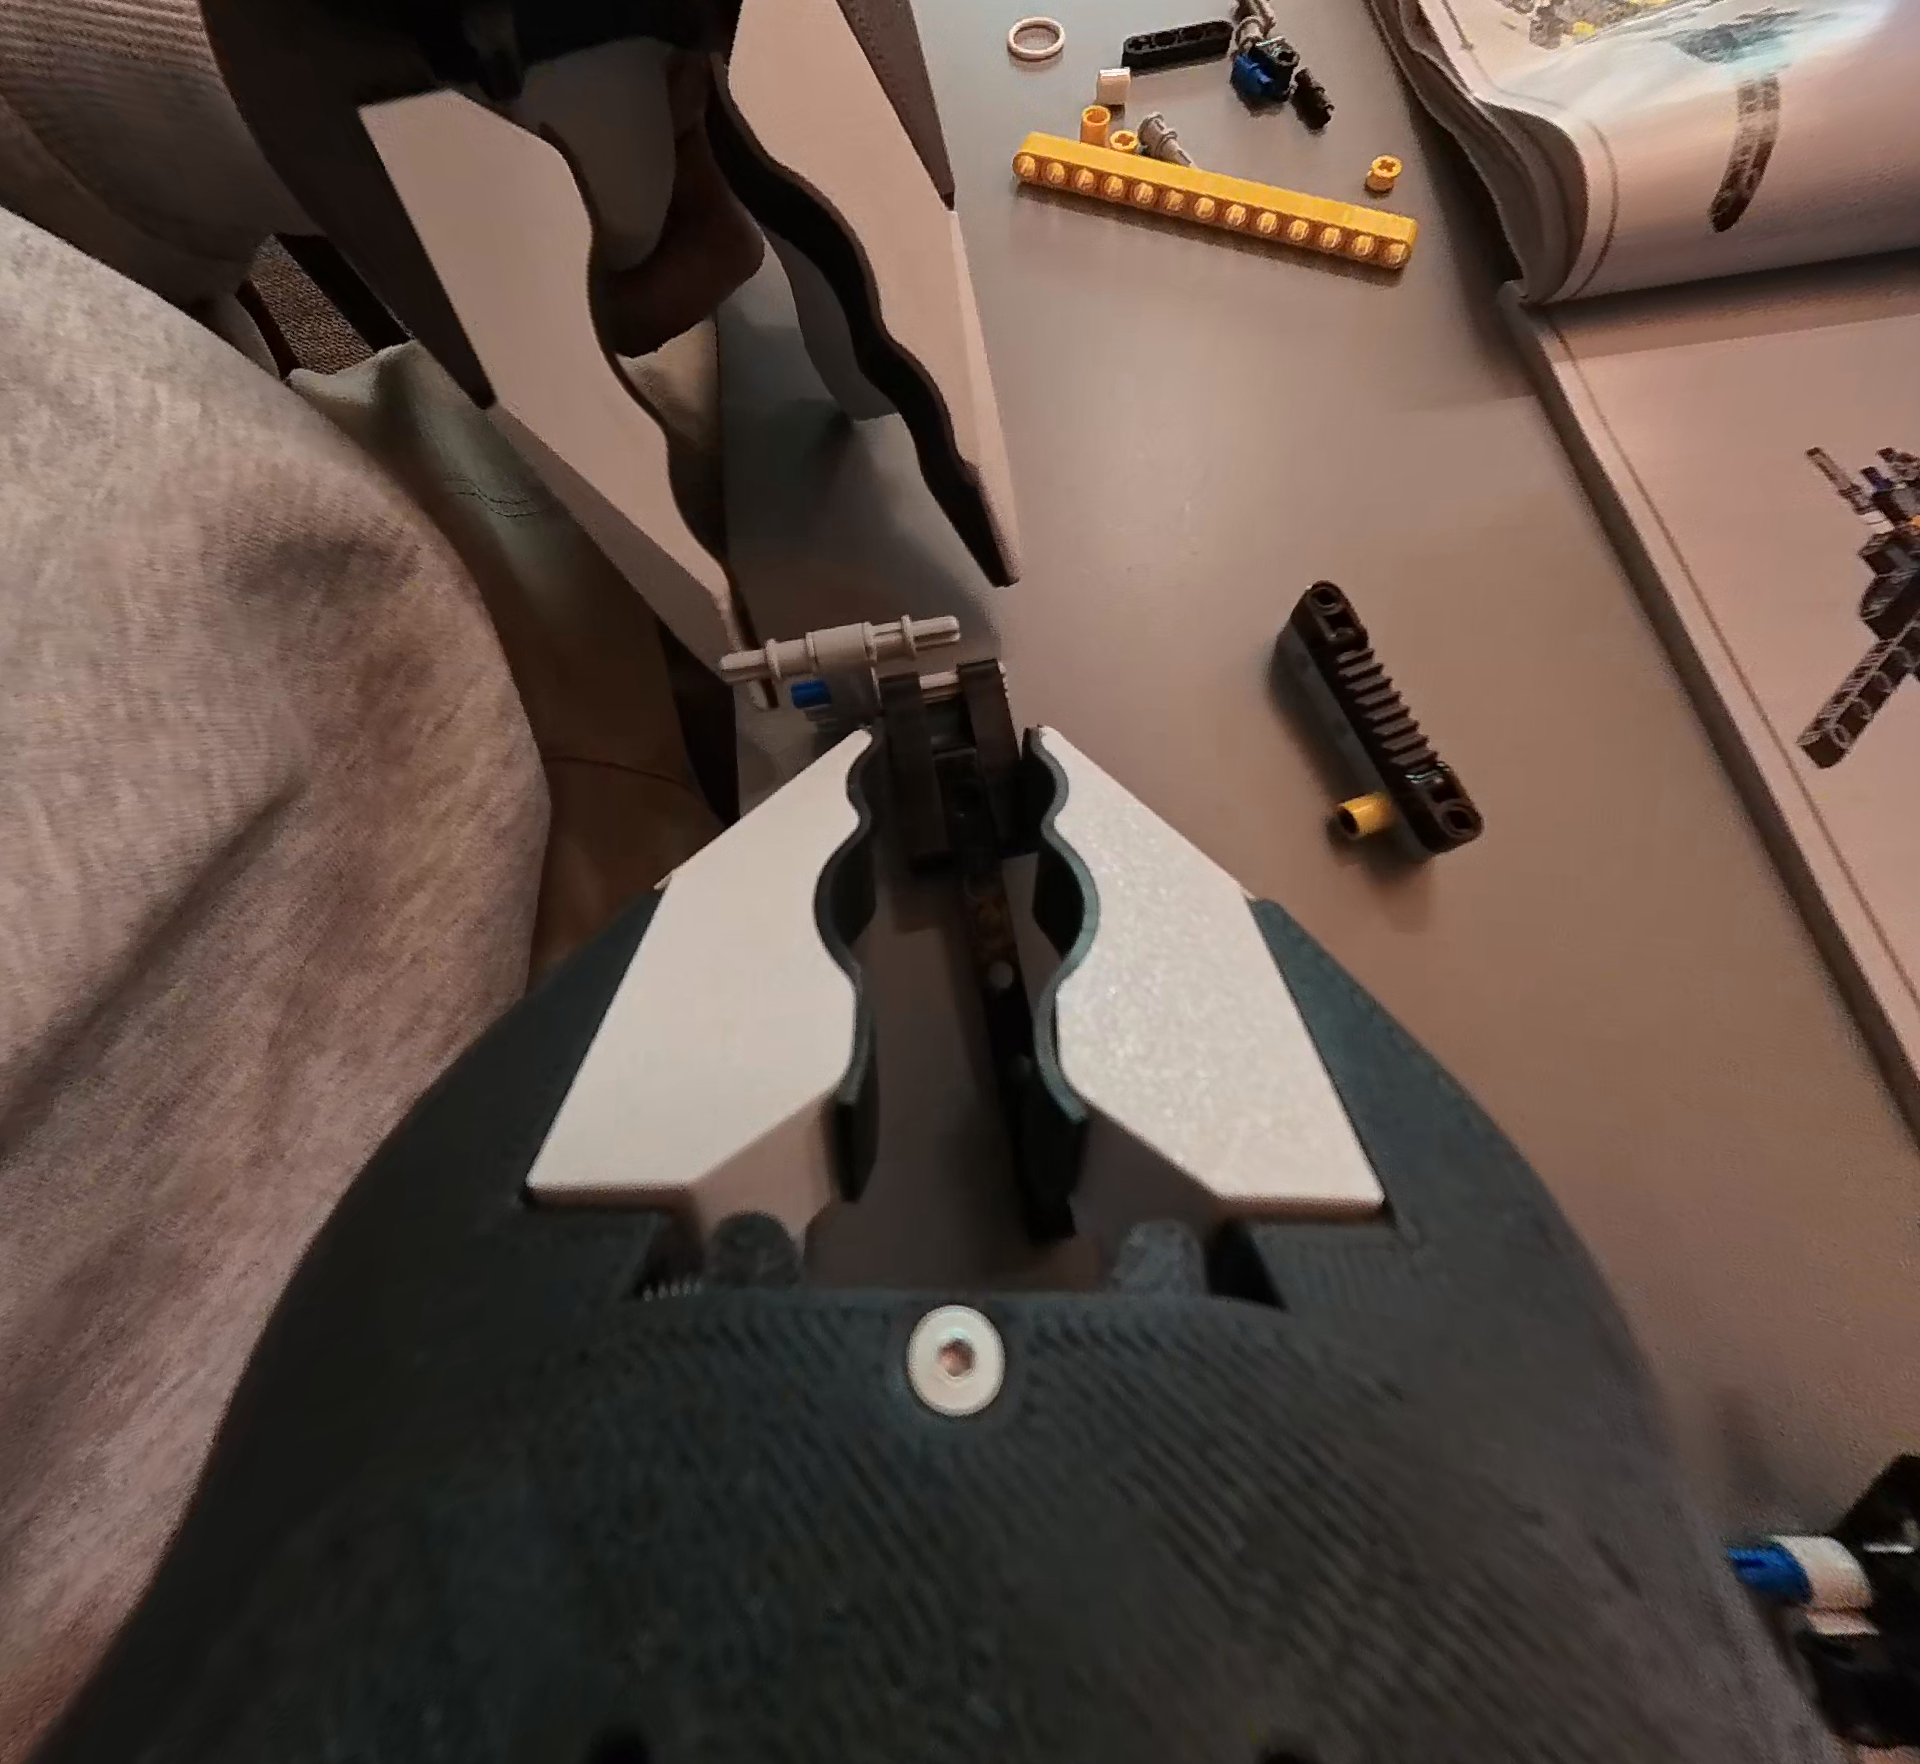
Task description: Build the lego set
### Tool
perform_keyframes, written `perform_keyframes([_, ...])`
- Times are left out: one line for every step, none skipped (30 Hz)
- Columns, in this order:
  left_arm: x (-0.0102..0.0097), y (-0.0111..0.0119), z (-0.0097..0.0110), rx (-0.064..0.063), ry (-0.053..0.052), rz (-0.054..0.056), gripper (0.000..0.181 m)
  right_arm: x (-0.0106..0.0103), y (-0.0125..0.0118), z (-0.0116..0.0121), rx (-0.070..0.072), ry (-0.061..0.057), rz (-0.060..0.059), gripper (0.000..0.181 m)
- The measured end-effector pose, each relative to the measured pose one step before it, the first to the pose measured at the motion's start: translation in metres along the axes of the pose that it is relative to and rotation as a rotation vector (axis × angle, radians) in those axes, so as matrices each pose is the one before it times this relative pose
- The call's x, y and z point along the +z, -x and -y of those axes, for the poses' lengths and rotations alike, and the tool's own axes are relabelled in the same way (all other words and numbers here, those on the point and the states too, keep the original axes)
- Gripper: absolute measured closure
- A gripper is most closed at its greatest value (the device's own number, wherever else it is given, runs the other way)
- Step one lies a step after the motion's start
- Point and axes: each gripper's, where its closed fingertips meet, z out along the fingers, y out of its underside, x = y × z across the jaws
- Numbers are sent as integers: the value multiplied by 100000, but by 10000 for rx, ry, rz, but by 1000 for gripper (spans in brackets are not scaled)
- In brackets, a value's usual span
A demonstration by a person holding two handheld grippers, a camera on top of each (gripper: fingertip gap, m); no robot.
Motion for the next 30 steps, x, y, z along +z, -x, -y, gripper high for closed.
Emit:
perform_keyframes([1, -16, 64, 11, -33, 6, 135, -8, 10, -7, 6, 1, 6, 156])
perform_keyframes([17, -13, 22, 25, -4, 6, 135, 3, -5, 3, 7, 1, 6, 156])
perform_keyframes([36, 12, -8, 15, 3, 28, 135, -6, 2, -5, 6, 1, 7, 156])
perform_keyframes([39, -8, -24, 11, 11, 2, 135, -7, 17, 7, 4, 1, 10, 156])
perform_keyframes([36, 6, -61, -8, 27, -2, 135, -1, 7, -2, -6, 1, 8, 156])
perform_keyframes([-15, 91, -24, -21, 11, 28, 135, -3, 5, -3, -13, 1, 3, 156])
perform_keyframes([-67, 176, 43, -45, -27, 69, 135, 0, 3, -1, -4, 1, 5, 156])
perform_keyframes([-106, 140, 78, -73, -57, 17, 135, 1, 1, 1, 2, 1, 6, 156])
perform_keyframes([-101, 62, 129, -107, -90, -39, 135, 0, 7, -1, 2, 1, 4, 156])
perform_keyframes([-88, 16, 152, -114, -101, -60, 135, 0, 1, -1, -1, 1, 1, 156])
perform_keyframes([-36, -31, 114, -83, -73, -60, 135, -7, 2, 7, -2, 1, 2, 156])
perform_keyframes([34, -39, 35, -31, -24, -25, 135, 7, 7, 4, 0, 1, 3, 156])
perform_keyframes([86, 18, -23, 15, 18, 43, 135, -2, 14, -2, -1, 0, 3, 156])
perform_keyframes([128, 1, -61, 61, 45, 77, 136, 0, 2, -1, -2, 0, 2, 156])
perform_keyframes([115, 25, -89, 87, 64, 104, 138, 7, -2, 5, -4, 1, -2, 156])
perform_keyframes([78, -9, -58, 85, 52, 62, 138, -3, -4, -4, -6, 1, -7, 156])
perform_keyframes([-13, -17, 77, 10, -33, 20, 139, -7, 5, 8, -2, -1, -2, 156])
perform_keyframes([-24, 51, 30, -34, -16, 19, 139, 5, 7, 2, -5, 1, -1, 156])
perform_keyframes([-39, 87, 2, -47, -14, 14, 139, 3, 11, 1, -14, 1, -1, 156])
perform_keyframes([-47, 53, 7, -41, -13, -6, 139, 3, 18, 0, -12, 1, 3, 156])
perform_keyframes([-53, 45, 30, -33, -30, -4, 139, -2, 7, -3, -6, 1, 1, 156])
perform_keyframes([-51, 62, 62, -32, -39, 18, 139, 5, 11, 3, -3, 1, 1, 156])
perform_keyframes([-12, 68, 44, -22, -24, 34, 139, -1, 6, -1, -2, 1, 5, 156])
perform_keyframes([37, 63, -4, -14, 4, 44, 139, -1, 4, -1, -4, 1, 5, 156])
perform_keyframes([55, 39, -48, -4, 33, 43, 140, 7, 7, 5, -1, 1, 4, 156])
perform_keyframes([72, -29, -61, 23, 38, 15, 141, -1, 8, -2, 0, 1, 5, 156])
perform_keyframes([37, -25, 7, 25, -4, 15, 142, -1, -2, -1, -1, 1, -1, 156])
perform_keyframes([5, -14, 22, 0, -10, 7, 142, -6, -2, 9, 2, -1, -2, 156])
perform_keyframes([18, 2, -11, -31, 3, -12, 142, 0, -6, 0, 0, 0, -5, 156])
perform_keyframes([18, 4, -12, -55, -3, -23, 142, 0, -7, -1, -1, 0, -4, 156])
